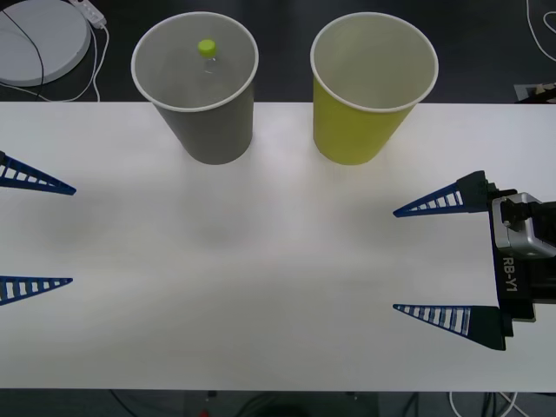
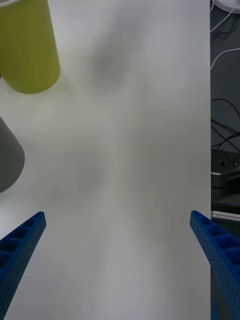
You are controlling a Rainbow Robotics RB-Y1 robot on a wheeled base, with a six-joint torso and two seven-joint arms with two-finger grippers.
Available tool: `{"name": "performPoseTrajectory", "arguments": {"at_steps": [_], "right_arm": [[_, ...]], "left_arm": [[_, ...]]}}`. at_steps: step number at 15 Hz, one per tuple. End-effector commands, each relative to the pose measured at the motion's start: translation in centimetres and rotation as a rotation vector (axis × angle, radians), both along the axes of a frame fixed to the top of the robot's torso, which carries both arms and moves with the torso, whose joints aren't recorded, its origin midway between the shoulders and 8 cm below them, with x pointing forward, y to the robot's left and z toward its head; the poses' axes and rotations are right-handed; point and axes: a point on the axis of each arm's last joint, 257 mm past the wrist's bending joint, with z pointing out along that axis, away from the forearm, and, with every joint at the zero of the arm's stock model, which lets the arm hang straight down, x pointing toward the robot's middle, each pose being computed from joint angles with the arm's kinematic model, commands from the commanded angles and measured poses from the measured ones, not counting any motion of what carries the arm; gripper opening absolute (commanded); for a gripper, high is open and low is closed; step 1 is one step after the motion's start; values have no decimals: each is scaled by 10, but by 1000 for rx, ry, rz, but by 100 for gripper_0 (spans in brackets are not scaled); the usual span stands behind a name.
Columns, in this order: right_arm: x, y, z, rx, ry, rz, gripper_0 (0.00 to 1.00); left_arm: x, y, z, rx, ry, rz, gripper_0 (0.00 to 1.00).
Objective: Put the can into the green bin and the plastic bottle into the gray bin
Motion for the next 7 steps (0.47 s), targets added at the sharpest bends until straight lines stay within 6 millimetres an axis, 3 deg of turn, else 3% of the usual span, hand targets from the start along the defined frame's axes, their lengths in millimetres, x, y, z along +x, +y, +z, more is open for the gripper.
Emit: {"name": "performPoseTrajectory", "arguments": {"at_steps": [1, 7], "right_arm": [[0, 0, 0, 0, 0, 0, 100], [0, 0, 0, 0, 0, 0, 100]], "left_arm": [[0, 1, -1, -11, 9, 3, 100], [0, 2, -1, -13, 11, 5, 100]]}}
